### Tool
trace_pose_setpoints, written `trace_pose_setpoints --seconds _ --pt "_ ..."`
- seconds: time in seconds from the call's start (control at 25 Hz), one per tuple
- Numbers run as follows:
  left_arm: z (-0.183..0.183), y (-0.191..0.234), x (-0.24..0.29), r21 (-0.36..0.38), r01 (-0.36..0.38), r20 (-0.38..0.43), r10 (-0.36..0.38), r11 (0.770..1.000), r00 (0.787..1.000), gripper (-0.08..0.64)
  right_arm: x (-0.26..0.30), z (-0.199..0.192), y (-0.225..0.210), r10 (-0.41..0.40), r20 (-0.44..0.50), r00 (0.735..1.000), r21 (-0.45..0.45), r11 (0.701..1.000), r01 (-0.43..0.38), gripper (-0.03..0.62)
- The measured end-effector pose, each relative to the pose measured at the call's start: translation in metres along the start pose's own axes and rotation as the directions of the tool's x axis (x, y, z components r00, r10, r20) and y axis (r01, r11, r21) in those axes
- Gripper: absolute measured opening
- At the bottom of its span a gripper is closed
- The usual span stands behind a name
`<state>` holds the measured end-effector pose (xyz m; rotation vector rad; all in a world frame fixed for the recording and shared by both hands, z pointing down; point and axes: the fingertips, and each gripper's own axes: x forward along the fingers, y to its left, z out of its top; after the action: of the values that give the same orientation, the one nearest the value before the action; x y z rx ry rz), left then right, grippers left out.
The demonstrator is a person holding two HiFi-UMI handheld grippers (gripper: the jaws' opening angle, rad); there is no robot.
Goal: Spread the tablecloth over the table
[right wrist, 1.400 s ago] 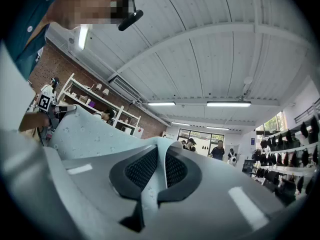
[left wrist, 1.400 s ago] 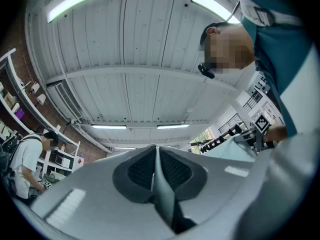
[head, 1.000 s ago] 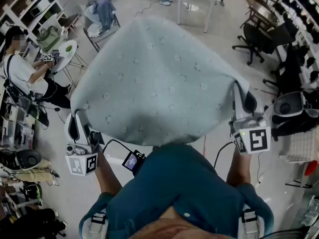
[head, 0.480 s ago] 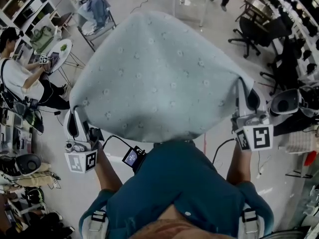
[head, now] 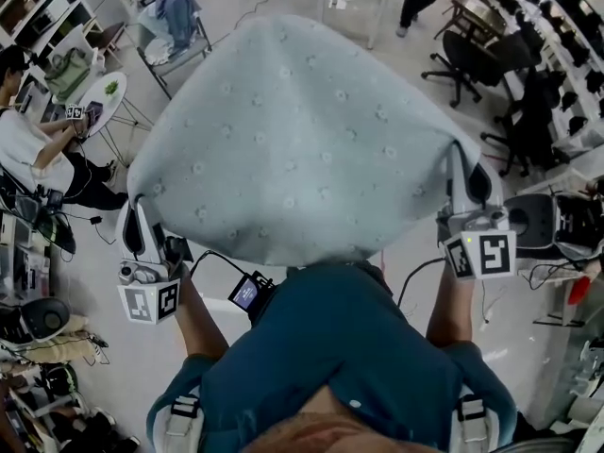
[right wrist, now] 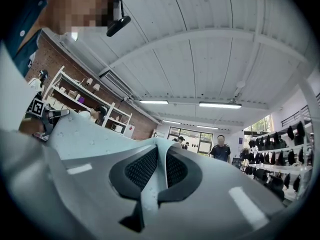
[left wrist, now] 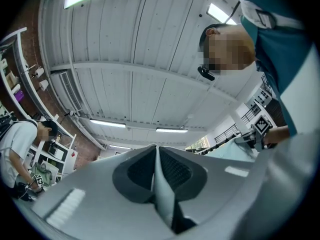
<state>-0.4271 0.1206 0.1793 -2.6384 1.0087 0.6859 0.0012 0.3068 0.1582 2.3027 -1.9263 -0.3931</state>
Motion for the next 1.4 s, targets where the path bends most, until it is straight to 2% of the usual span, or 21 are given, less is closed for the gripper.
trace_pose_setpoints --seconds 0.4,0.72,1.16,1.28,1.4 --pt "-0.011 -0.001 0.013 -0.005 -0.029 -0.012 0.029 1.000 1.000 0.018 0.028 0.002 -0.011 0.042 0.023 0.999 -0.003 0.999 -0.042 0.015" --pt "-0.010 -0.014 0.034 0.058 -0.074 -0.033 0.076 0.996 0.997 0.018 0.065 -0.018 -0.039 0.095 0.035 0.995 0.027 0.995 -0.096 0.015" --pt "-0.039 -0.085 0.102 0.132 -0.130 -0.071 0.140 0.983 0.988 0.017 0.116 -0.059 -0.137 0.169 0.069 0.983 0.066 0.983 -0.173 0.016" --pt "-0.046 -0.116 0.132 0.159 -0.129 -0.039 0.137 0.979 0.990 0.018 0.127 -0.068 -0.179 0.186 0.104 0.977 0.070 0.979 -0.193 0.015" --pt "-0.052 -0.124 0.135 0.170 -0.154 -0.023 0.160 0.973 0.987 0.017 0.140 -0.067 -0.188 0.206 0.136 0.969 0.057 0.975 -0.216 0.015"
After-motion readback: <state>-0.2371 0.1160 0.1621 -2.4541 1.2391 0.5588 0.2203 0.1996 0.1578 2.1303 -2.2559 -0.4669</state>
